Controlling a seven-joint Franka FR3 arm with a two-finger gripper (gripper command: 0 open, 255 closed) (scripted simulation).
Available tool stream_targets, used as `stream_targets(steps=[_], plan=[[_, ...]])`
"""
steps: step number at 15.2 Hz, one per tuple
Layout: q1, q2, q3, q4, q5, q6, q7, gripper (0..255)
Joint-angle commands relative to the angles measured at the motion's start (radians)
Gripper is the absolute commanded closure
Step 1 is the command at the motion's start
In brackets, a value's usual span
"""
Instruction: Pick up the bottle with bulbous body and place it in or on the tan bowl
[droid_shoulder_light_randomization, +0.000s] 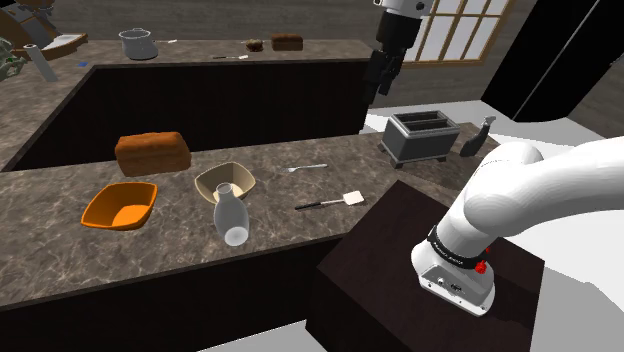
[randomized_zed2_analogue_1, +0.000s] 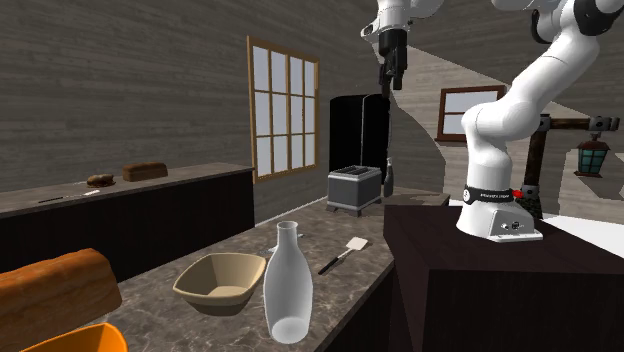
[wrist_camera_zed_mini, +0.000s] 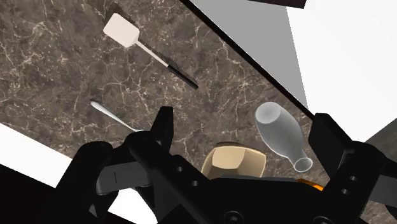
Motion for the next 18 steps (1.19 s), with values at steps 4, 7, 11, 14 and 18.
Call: stream_targets(steps=[4, 7, 11, 14, 18], plan=[[0.019, 0.053, 0.048, -0.031, 0.025, 0.100, 0.034, 0], [0.037, 0.120, 0.096, -0.049, 0.046, 0.200, 0.068, 0], [0.056, 0.229, 0.160, -0.053, 0.064, 0.332, 0.114, 0], [0.066, 0.323, 0.207, -0.040, 0.068, 0.427, 0.152, 0], [0.073, 0.462, 0.267, -0.002, 0.052, 0.545, 0.211, 0]])
